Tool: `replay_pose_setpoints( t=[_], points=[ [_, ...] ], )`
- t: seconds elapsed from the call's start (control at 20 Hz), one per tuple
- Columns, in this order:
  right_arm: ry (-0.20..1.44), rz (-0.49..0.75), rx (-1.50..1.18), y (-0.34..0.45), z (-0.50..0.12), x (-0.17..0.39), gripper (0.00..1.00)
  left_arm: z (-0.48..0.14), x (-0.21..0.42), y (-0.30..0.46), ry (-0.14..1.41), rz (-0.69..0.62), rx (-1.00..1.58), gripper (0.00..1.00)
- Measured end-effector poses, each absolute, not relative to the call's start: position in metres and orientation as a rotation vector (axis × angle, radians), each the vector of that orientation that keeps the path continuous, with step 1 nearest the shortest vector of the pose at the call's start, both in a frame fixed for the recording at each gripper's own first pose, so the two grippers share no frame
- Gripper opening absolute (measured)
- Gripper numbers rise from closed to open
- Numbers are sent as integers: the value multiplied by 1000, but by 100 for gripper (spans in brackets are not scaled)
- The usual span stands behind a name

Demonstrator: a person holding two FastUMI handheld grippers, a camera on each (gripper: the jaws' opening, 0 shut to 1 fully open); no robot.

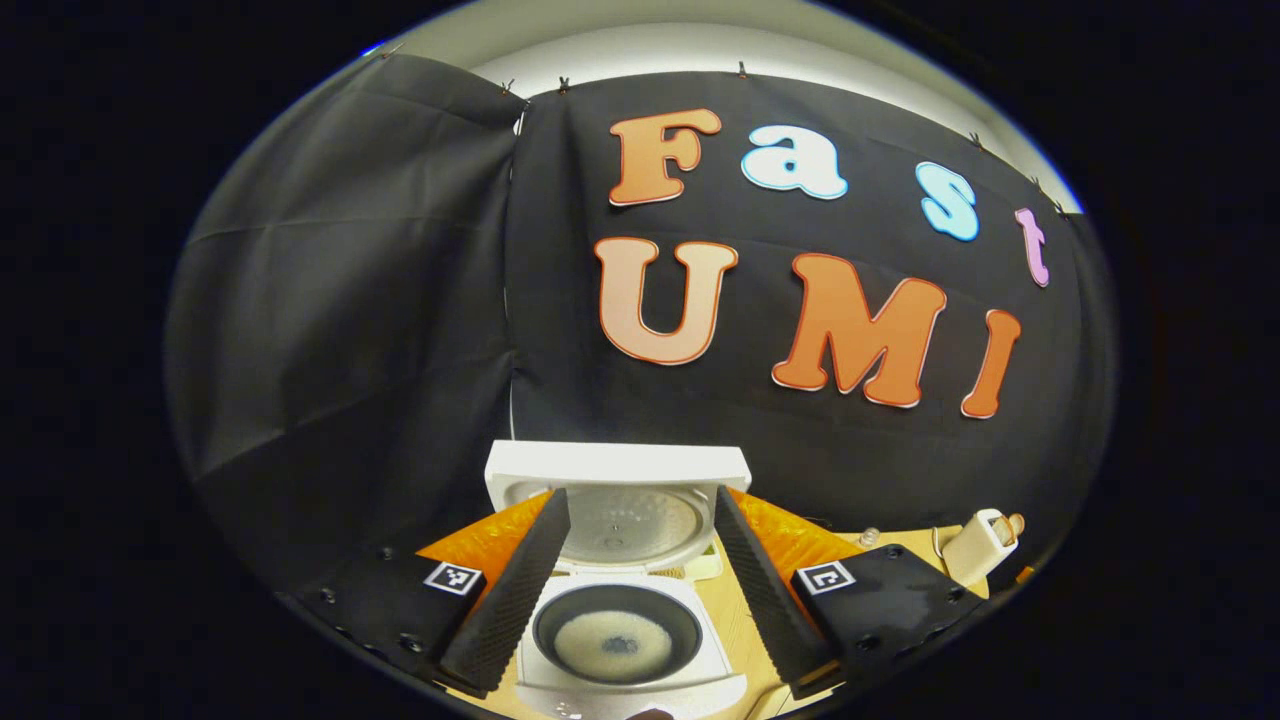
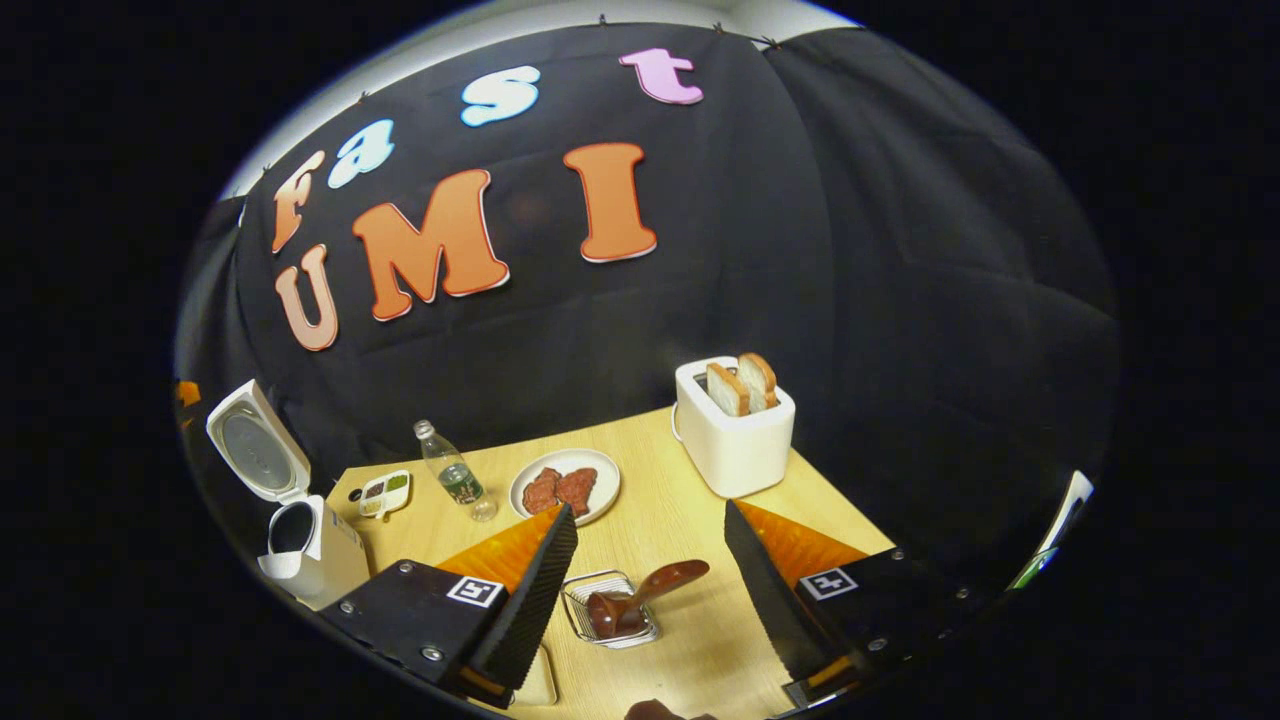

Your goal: Close the left gripper, press the button to open the rice cooker; take a wooden spoon from the chopstick holder with the right hand, scoop a spoonful of rice and pour it into the rice cooker, then put the wooden spoon back into the chopstick holder.

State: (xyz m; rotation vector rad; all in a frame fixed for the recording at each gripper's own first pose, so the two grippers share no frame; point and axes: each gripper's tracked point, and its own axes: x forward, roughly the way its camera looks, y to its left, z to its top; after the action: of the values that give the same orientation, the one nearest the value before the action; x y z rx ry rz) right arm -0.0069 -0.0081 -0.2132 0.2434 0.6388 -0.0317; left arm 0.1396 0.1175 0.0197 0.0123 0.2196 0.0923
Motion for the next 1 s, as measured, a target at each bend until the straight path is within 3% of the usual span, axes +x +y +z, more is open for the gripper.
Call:
replay_pose_setpoints(
  t=[0.2,0.25,0.3,0.4,0.45,0.55,0.6,0.7,0.75,1.0],
  points=[
    [538,-24,182,-7,-162,-4,100,37,188,136,224,123,10,98],
    [522,-25,171,-7,-153,-4,95,35,200,139,232,121,-5,98],
    [512,-22,164,-3,-146,-8,100,30,213,142,261,129,-20,98],
    [501,-23,155,1,-136,-13,100,14,235,144,325,131,-29,98],
    [497,-24,151,2,-133,-16,95,7,244,145,352,134,-12,98],
    [490,-29,145,0,-127,-22,100,-7,260,147,400,142,-26,98],
    [488,-32,143,-1,-125,-22,95,-17,265,146,437,144,-53,99],
    [484,-38,142,-3,-122,-23,100,-23,273,150,453,178,-24,99],
    [484,-39,143,-3,-121,-25,95,-30,276,153,476,188,-4,99],
    [484,-30,141,-6,-120,-28,95,-49,264,156,583,226,56,99]
  ],
)
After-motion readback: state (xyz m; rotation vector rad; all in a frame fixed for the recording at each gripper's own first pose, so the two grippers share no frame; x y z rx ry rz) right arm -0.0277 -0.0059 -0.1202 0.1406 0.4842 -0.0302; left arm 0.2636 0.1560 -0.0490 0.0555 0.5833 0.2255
